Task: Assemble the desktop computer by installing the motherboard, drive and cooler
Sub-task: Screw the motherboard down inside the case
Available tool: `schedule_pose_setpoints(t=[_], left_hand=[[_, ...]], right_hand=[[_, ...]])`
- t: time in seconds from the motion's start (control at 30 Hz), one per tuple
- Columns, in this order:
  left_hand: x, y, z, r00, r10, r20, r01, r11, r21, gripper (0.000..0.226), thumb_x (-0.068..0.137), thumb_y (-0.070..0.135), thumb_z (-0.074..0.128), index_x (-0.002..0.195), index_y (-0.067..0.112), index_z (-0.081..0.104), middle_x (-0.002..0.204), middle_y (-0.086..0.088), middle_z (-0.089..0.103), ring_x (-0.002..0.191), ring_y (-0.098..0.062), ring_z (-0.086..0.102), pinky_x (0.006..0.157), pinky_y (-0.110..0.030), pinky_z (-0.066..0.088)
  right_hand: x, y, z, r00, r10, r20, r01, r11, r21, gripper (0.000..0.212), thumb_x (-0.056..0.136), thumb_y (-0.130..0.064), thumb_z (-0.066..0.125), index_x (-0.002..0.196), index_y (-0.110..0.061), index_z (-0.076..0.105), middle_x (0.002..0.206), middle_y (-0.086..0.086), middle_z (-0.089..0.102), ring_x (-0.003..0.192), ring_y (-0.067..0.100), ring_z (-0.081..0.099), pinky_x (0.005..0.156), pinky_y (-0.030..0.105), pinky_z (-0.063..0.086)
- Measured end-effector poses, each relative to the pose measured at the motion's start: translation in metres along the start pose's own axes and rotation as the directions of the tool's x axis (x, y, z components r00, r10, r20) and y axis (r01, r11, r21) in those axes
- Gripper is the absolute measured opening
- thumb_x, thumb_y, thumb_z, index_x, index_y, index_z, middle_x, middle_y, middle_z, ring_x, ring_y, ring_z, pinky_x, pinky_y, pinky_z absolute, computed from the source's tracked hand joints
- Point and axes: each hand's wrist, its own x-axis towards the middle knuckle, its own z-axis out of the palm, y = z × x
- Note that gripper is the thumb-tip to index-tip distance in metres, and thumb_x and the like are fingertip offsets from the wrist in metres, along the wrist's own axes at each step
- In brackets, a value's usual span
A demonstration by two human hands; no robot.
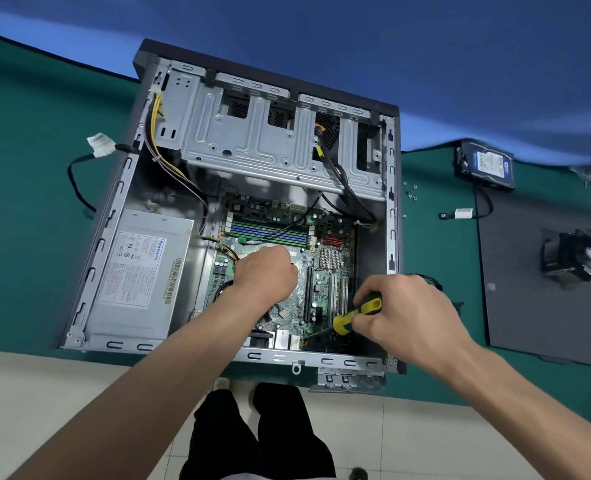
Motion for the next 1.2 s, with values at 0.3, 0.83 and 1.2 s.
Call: schedule_pose_setpoints(t=[0.3, 0.83, 1.2], left_hand=[[0.0, 0.002, -0.001, 1.0, 0.017, 0.011, -0.017, 1.0, 0.015, 0.035, 0.094, 0.023, 0.046, 0.061, 0.015, 0.043, 0.062, 0.0, 0.049, 0.053, -0.016, 0.043, 0.048, -0.027, 0.026], [-0.003, 0.002, -0.002, 0.999, 0.047, 0.006, -0.047, 0.999, -0.011, 0.036, 0.093, 0.019, 0.045, 0.059, 0.014, 0.039, 0.06, 0.001, 0.044, 0.051, -0.016, 0.039, 0.053, -0.029, 0.029], [-0.003, 0.003, 0.0, 0.999, 0.054, 0.005, -0.054, 0.998, 0.008, 0.035, 0.092, 0.018, 0.046, 0.058, 0.015, 0.041, 0.058, 0.002, 0.044, 0.05, -0.015, 0.039, 0.047, -0.027, 0.025]], right_hand=[[-0.001, 0.002, 0.004, 1.0, 0.011, 0.003, -0.011, 1.0, -0.006, 0.018, 0.073, -0.046, 0.067, 0.085, -0.033, 0.063, 0.057, -0.015, 0.053, 0.053, 0.002, 0.047, 0.043, 0.021, 0.027], [-0.007, -0.01, 0.002, 0.999, 0.048, -0.019, -0.049, 0.997, -0.057, 0.019, 0.075, -0.045, 0.063, 0.09, -0.034, 0.063, 0.059, -0.017, 0.047, 0.056, 0.009, 0.046, 0.044, 0.019, 0.026], [-0.009, -0.034, -0.013, 0.988, -0.086, 0.127, 0.098, 0.991, -0.095, 0.021, 0.096, -0.04, 0.042, 0.101, -0.022, 0.034, 0.08, -0.002, 0.049, 0.07, 0.023, 0.049, 0.059, 0.033, 0.035]])
